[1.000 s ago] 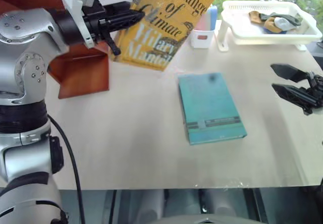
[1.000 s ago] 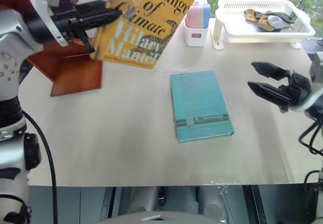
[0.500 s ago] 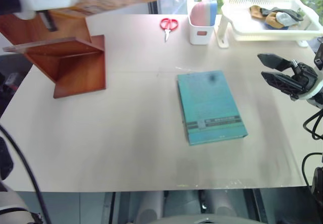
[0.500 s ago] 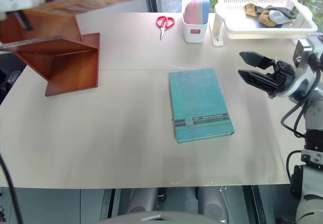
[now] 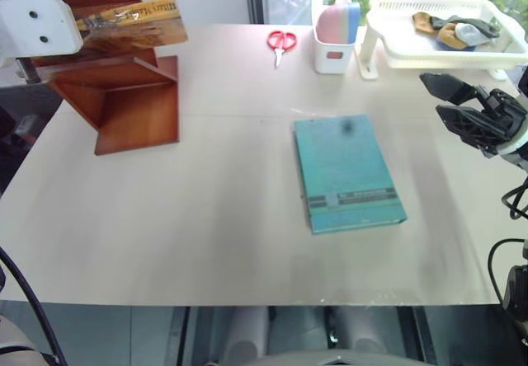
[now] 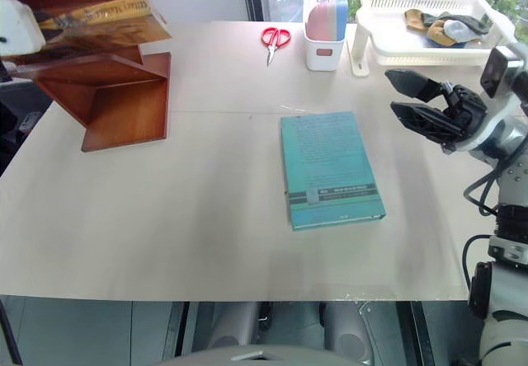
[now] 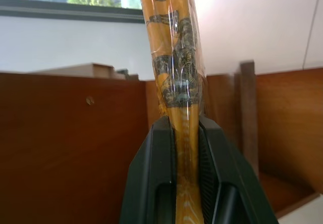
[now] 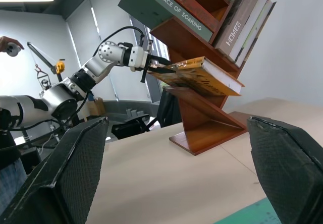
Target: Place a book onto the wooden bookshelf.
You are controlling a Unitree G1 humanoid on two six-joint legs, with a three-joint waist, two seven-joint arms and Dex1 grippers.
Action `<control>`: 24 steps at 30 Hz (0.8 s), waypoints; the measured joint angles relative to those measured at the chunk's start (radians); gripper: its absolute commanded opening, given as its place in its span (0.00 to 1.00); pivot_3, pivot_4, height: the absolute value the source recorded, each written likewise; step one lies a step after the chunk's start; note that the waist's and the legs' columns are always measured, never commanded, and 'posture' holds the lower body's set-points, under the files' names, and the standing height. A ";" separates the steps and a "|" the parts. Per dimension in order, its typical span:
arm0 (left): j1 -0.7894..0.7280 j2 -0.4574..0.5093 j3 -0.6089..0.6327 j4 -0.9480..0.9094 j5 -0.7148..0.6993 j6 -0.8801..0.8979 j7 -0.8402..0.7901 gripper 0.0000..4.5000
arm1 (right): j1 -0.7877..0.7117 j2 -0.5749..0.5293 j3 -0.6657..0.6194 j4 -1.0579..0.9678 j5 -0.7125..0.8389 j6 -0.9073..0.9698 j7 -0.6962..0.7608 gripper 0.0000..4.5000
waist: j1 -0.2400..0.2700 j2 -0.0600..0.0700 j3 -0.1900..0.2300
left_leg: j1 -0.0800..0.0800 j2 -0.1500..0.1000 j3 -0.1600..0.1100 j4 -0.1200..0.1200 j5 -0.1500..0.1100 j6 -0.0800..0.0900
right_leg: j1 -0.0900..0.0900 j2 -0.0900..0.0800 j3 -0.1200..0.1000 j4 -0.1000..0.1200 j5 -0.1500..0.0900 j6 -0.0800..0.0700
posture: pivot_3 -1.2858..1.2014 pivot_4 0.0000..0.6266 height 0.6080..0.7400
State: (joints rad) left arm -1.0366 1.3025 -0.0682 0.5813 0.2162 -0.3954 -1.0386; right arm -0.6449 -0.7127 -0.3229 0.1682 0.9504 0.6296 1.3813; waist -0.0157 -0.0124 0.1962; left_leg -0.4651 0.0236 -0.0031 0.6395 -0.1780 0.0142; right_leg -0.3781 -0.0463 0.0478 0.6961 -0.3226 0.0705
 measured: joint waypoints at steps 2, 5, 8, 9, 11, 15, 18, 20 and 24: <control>-0.001 0.000 -0.010 0.029 0.019 -0.013 0.002 0.43 | 0.000 -0.004 -0.001 0.000 0.000 0.000 0.006 1.00 | -0.002 0.000 0.000 | 0.000 0.000 0.000 0.000 0.000 0.000 | 0.000 0.000 0.000 0.000 0.000 0.000 | 0.52 0.24 1.00; -0.002 0.000 -0.015 0.070 0.033 -0.022 0.004 0.72 | 0.001 -0.013 -0.008 0.001 0.000 0.000 0.009 1.00 | -0.003 0.000 0.000 | 0.000 0.000 0.000 0.000 0.000 0.000 | 0.000 0.000 0.000 0.000 0.000 0.000 | 0.52 0.24 1.00; -0.002 0.001 -0.015 0.103 0.037 -0.030 0.004 0.99 | 0.001 -0.014 -0.014 0.001 0.007 0.005 0.014 1.00 | -0.002 0.000 0.000 | 0.000 0.000 0.000 0.000 0.000 0.000 | 0.000 0.000 0.000 0.000 0.000 0.000 | 0.52 0.24 1.00; -0.002 0.002 -0.015 0.110 0.037 -0.032 0.004 0.99 | 0.001 -0.014 -0.014 0.001 0.012 0.012 0.017 1.00 | -0.002 0.000 0.000 | 0.000 0.000 0.000 0.000 0.000 0.000 | 0.000 0.000 0.000 0.000 0.000 0.000 | 0.52 0.24 1.00; -0.002 0.003 -0.015 0.122 0.037 -0.034 0.006 0.99 | 0.000 -0.016 -0.016 0.001 0.020 0.022 0.027 1.00 | -0.002 0.000 0.000 | 0.000 0.000 0.000 0.001 0.000 0.000 | 0.000 0.000 0.000 0.001 0.000 0.000 | 0.52 0.24 1.00; -0.002 0.015 -0.014 0.135 0.052 -0.034 0.026 0.99 | 0.000 -0.025 -0.017 0.007 0.020 0.022 0.038 1.00 | -0.002 0.000 0.000 | 0.000 0.000 0.000 0.001 0.000 0.000 | 0.000 0.000 0.000 0.001 0.000 0.000 | 0.52 0.24 1.00; 0.012 0.052 -0.006 0.128 0.055 -0.032 0.032 0.99 | -0.004 -0.034 -0.016 0.026 0.013 0.020 0.057 1.00 | -0.002 0.000 0.000 | 0.000 0.000 0.000 0.001 0.000 0.000 | 0.000 0.000 0.000 0.001 0.000 0.000 | 0.52 0.24 1.00; 0.047 0.072 0.022 0.097 0.037 -0.020 0.027 0.99 | -0.008 -0.038 -0.017 0.047 0.005 0.019 0.068 1.00 | -0.004 0.000 0.000 | 0.000 0.000 0.000 0.001 0.000 0.000 | 0.000 0.000 0.000 0.001 0.000 0.000 | 0.52 0.24 1.00; 0.173 0.110 0.133 -0.060 -0.070 0.077 -0.024 0.99 | -0.028 -0.045 -0.008 0.096 -0.020 0.009 0.094 1.00 | -0.005 0.000 0.000 | 0.000 0.002 0.000 0.001 0.000 0.000 | 0.000 0.000 0.000 0.001 0.000 0.000 | 0.52 0.24 1.00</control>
State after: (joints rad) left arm -0.8635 1.4129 0.0648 0.5209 0.1463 -0.3183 -1.0625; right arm -0.6727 -0.7575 -0.3308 0.2639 0.9302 0.6387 1.4753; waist -0.0208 -0.0123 0.1962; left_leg -0.4651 0.0259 -0.0027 0.6407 -0.1781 0.0142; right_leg -0.3782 -0.0464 0.0481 0.6972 -0.3226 0.0705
